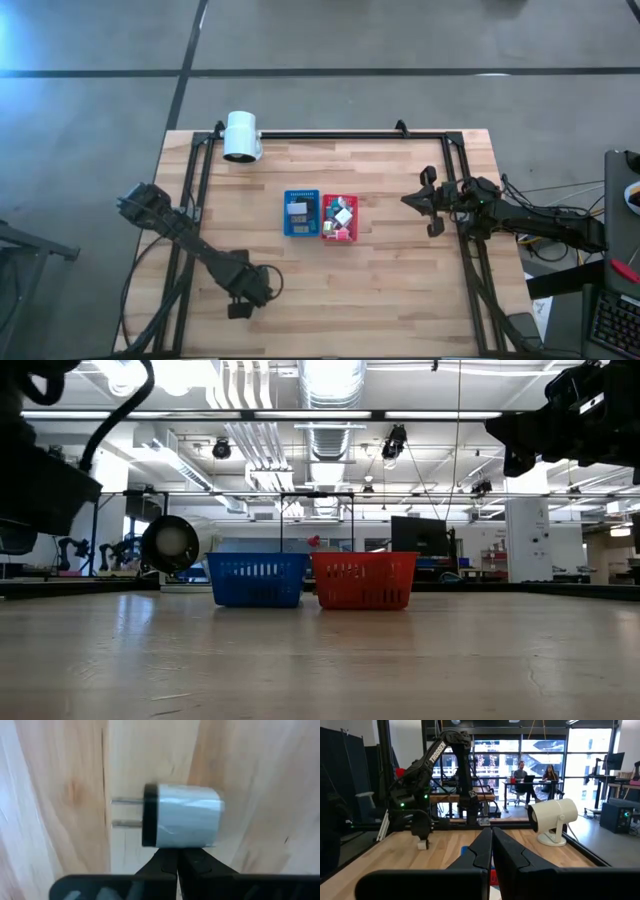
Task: Pick & Place Office items
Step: Put the white charger adapter into the red bin
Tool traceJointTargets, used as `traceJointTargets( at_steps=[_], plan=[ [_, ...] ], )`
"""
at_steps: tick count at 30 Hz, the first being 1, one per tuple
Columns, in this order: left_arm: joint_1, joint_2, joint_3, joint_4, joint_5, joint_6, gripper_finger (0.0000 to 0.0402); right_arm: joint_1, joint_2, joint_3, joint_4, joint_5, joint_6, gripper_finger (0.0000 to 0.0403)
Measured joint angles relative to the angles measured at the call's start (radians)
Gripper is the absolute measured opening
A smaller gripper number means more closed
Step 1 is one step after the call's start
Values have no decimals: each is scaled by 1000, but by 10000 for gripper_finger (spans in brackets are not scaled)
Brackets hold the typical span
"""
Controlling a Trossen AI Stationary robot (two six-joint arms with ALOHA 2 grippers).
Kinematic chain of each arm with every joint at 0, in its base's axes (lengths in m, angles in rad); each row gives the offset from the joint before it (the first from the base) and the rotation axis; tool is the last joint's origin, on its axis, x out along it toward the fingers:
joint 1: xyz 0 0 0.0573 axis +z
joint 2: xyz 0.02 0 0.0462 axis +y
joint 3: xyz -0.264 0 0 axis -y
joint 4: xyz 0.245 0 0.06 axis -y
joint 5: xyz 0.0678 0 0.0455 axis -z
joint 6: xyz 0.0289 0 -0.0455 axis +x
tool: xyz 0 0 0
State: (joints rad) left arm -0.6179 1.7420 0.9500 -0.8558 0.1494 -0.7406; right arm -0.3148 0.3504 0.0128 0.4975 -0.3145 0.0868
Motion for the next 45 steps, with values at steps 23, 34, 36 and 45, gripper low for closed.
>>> traceJointTargets(
  at_steps=[23,34,36,45],
  plan=[
    [106,-24,75,184,-322,409,6,0,0,0,-1,0,8,8],
    [151,-28,181,183,-334,139,31,0,0,0,-24,0,27,8],
    [164,-28,191,189,-338,-3,42,0,-1,0,-23,0,38,8],
    [165,-25,184,200,-249,-195,150,0,0,0,-22,0,44,8]
  ],
)
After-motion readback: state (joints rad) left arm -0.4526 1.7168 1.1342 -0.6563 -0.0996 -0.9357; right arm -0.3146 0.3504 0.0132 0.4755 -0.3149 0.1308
